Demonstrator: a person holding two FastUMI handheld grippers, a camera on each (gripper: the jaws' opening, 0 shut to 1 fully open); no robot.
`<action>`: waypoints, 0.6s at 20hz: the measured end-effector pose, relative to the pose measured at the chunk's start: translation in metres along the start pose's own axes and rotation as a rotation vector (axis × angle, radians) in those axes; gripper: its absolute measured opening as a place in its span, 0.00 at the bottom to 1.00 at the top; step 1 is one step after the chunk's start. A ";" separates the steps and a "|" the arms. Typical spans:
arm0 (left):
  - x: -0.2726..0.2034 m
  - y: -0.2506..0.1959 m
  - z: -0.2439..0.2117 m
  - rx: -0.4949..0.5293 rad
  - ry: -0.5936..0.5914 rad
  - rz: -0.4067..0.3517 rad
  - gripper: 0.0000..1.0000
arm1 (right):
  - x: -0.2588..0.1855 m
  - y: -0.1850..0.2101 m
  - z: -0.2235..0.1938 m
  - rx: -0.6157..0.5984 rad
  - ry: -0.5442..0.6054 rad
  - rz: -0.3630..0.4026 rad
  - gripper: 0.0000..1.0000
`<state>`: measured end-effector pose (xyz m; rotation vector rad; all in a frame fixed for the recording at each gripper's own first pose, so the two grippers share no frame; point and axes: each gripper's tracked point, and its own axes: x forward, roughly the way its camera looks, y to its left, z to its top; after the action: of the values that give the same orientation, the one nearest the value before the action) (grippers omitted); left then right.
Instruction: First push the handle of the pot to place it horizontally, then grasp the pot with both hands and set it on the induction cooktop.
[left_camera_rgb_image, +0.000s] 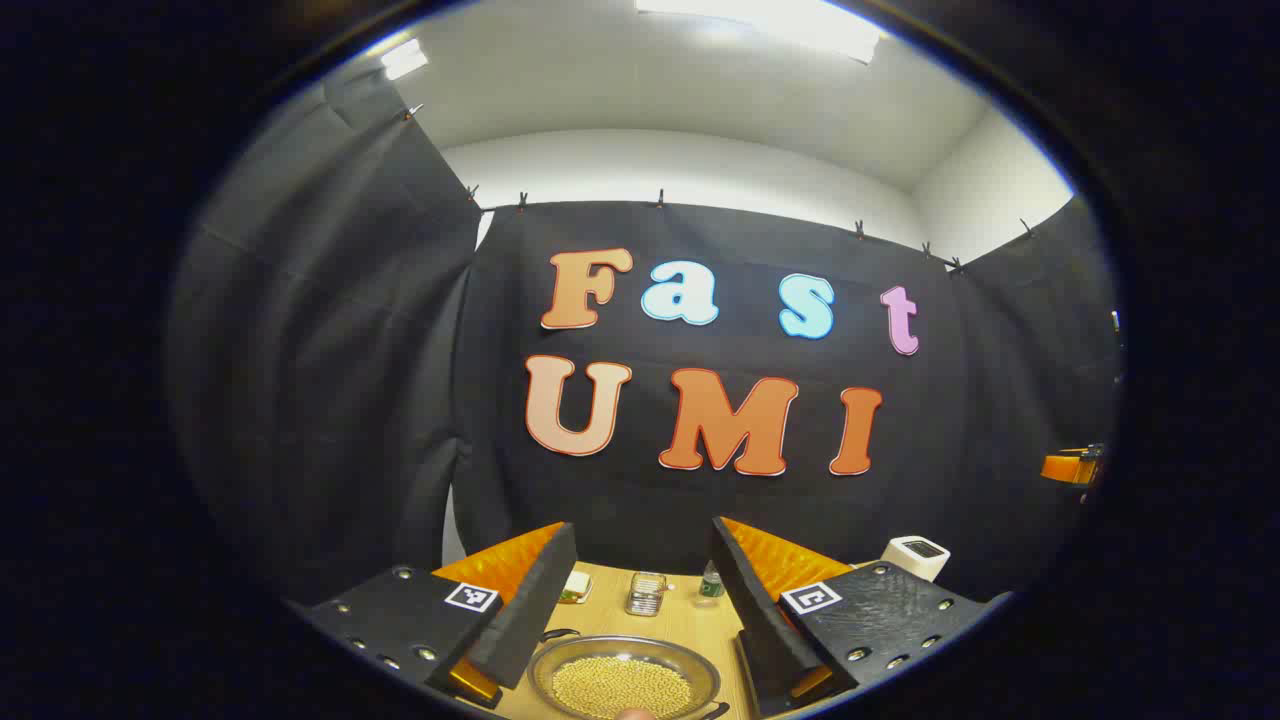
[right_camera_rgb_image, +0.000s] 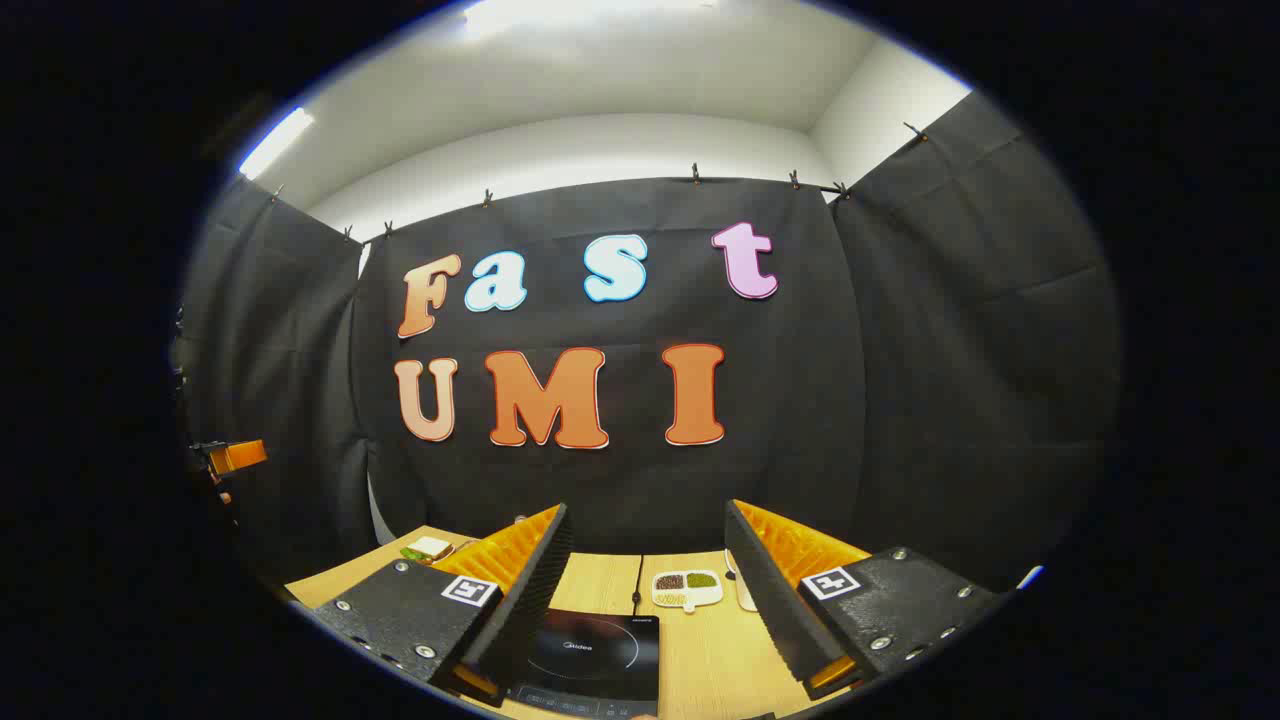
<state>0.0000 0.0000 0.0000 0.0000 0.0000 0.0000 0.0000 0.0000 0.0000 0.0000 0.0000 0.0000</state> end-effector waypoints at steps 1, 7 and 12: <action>0.000 0.004 -0.001 0.002 0.000 0.012 0.87 | 0.001 0.000 -0.001 0.000 0.001 0.001 0.95; -0.007 0.009 0.002 0.029 -0.009 0.026 0.87 | 0.006 -0.004 -0.002 -0.006 0.004 -0.014 0.95; -0.013 0.007 0.001 -0.005 -0.001 0.007 0.87 | 0.004 0.000 -0.002 -0.020 0.001 -0.009 0.95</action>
<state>-0.0133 0.0068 0.0014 -0.0051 -0.0011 0.0071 0.0043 0.0000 -0.0020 -0.0205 0.0007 -0.0090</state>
